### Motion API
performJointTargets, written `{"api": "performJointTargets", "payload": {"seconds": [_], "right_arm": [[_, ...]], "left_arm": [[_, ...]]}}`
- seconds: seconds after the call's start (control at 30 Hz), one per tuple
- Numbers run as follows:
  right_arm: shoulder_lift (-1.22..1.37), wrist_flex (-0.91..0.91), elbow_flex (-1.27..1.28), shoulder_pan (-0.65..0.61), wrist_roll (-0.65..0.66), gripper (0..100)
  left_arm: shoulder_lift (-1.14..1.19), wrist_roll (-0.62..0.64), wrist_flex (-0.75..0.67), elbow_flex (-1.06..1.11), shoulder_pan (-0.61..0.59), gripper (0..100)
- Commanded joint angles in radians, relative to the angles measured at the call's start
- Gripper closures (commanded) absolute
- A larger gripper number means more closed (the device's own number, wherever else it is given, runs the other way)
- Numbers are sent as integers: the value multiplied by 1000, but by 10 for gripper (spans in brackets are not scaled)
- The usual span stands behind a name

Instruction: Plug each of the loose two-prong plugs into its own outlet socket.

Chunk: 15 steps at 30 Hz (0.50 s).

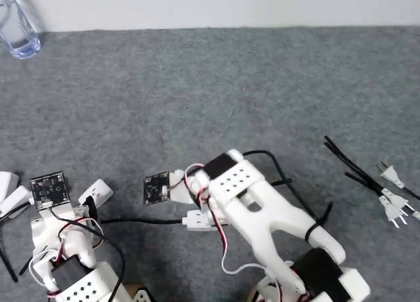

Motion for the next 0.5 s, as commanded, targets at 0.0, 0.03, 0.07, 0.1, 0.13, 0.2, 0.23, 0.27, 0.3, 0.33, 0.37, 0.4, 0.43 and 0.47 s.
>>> {"api": "performJointTargets", "payload": {"seconds": [0.0,0.03,0.07,0.1,0.13,0.2,0.23,0.27,0.3,0.33,0.37,0.4,0.43,0.47], "right_arm": [[12,-96,94,-62,-26,991],[12,-117,110,-73,-43,991],[12,-130,126,-81,-52,991],[12,-139,140,-85,-52,991],[12,-142,150,-88,-52,991],[12,-145,167,-88,-52,991],[12,-145,173,-88,-52,991],[12,-145,181,-88,-52,991],[12,-147,192,-88,-52,991],[12,-147,198,-88,-52,991],[12,-147,203,-88,-52,991],[12,-147,204,-88,-54,991],[12,-147,204,-87,-54,991],[12,-147,203,-85,-54,991]], "left_arm": [[-6,-8,-21,-5,6,712],[-6,-8,-21,-5,6,712],[-6,-8,-21,-5,6,712],[-6,-8,-21,-5,6,712],[-6,-8,-21,-5,6,712],[-6,-8,-21,-5,6,712],[-6,-8,-21,-5,6,712],[-6,-8,-21,-5,6,712],[-6,-8,-21,-5,6,712],[-6,-8,-21,-5,6,712],[-6,-8,-21,-5,5,712],[-6,-8,-21,-5,5,712],[-6,-8,-21,-5,5,712],[-6,-8,-21,-5,5,712]]}}
